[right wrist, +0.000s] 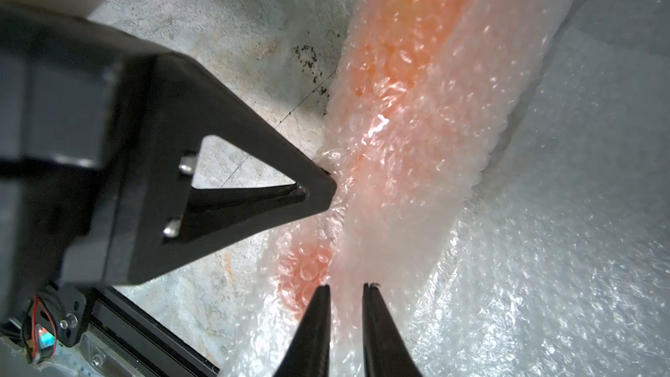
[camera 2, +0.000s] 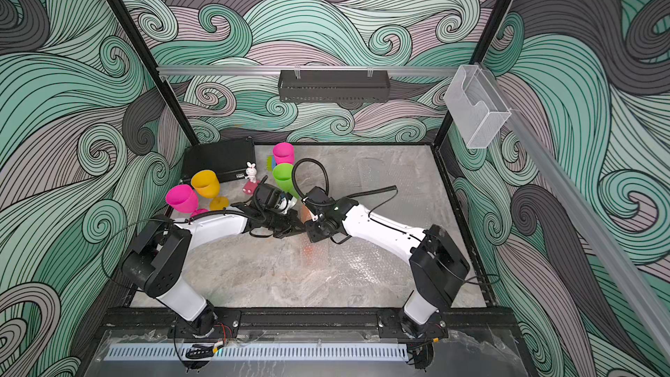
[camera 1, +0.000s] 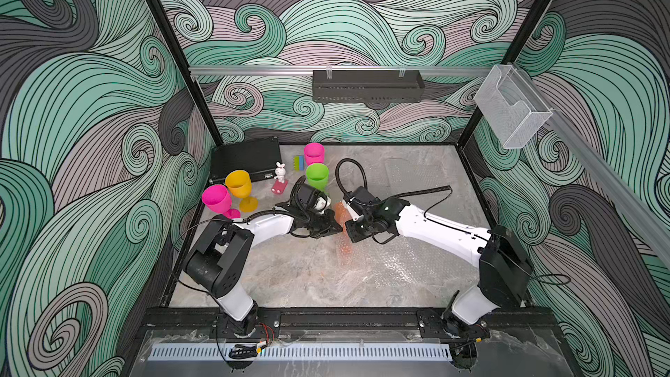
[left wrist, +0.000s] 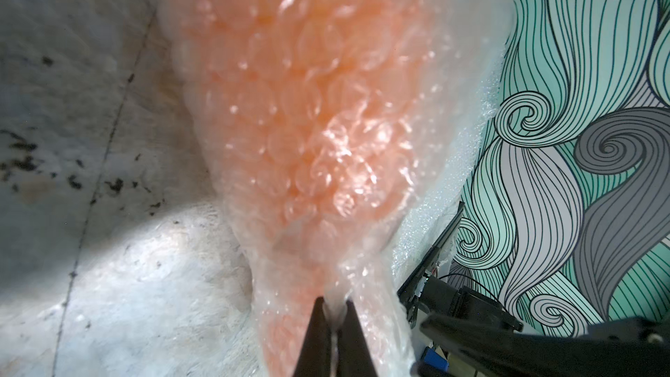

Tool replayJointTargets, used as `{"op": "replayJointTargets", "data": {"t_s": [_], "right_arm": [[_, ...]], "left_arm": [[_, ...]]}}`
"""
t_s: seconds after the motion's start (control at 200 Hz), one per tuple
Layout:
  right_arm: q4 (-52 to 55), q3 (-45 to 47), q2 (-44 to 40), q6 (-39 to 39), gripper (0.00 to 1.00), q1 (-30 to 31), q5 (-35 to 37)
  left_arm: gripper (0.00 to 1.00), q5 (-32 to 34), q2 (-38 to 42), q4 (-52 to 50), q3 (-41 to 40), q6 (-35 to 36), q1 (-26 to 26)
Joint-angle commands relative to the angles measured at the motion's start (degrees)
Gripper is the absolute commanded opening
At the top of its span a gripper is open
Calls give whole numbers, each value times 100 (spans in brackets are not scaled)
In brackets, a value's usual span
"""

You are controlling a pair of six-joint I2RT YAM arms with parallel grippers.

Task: Unpack wine glasses from bubble wrap
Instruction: Unwrap the bubble wrap at the center of the board.

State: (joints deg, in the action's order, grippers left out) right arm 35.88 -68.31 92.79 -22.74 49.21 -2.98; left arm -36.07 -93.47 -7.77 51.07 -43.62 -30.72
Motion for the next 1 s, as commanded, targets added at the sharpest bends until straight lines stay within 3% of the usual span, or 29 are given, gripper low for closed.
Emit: {"op": "replayJointTargets", "data": {"t_s": [0.0, 0.11, 0.996], "right_arm": [[-54, -100, -141, 21, 29, -26, 91], [-105, -216, -31, 21, 36, -26, 189], [-118, -355, 673, 126, 35, -269, 795]], "left_arm": [[5, 109, 199, -189, 244, 124, -71], [4, 120, 197, -216, 255, 124, -103], [3, 153, 259, -304, 327, 162, -176]]}}
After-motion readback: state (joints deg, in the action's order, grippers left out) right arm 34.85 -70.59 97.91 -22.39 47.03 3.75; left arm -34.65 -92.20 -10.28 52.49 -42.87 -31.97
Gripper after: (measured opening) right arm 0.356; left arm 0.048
